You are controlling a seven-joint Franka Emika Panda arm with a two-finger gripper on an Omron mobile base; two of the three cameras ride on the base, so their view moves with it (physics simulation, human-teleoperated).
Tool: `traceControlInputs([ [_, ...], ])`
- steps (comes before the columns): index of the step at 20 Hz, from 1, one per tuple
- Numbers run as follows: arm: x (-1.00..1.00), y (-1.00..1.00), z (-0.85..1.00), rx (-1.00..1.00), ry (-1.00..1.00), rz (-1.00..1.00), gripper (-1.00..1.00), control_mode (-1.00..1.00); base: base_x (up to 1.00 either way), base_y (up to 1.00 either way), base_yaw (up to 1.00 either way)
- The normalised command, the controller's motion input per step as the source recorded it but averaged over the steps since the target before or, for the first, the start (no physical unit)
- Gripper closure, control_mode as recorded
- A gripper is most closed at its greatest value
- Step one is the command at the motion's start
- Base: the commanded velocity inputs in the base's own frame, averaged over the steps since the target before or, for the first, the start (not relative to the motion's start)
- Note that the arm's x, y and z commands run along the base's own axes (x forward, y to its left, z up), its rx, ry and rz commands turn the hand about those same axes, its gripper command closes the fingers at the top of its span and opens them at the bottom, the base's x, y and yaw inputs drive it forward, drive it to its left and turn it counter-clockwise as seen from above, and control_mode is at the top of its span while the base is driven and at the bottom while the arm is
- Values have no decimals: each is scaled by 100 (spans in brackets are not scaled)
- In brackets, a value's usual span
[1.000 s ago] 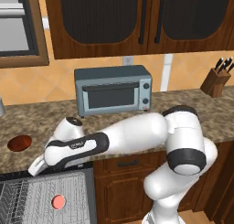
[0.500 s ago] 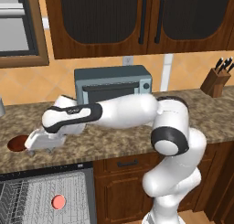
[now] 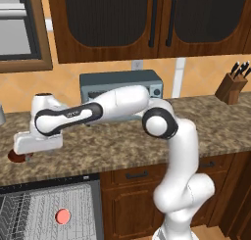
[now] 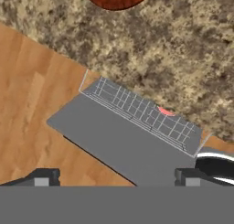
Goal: Pick up the cup and bowl from the counter, place them in the dishwasher, and close the dishwasher door.
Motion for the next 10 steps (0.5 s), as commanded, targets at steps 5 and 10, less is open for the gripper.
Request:
traceControlInputs([
  [5,22,6,8,-8,0,-3,-100,-100,0,0,0],
  [10,4,0,-1,0,-9,-1,-100,-100,0,0,0],
])
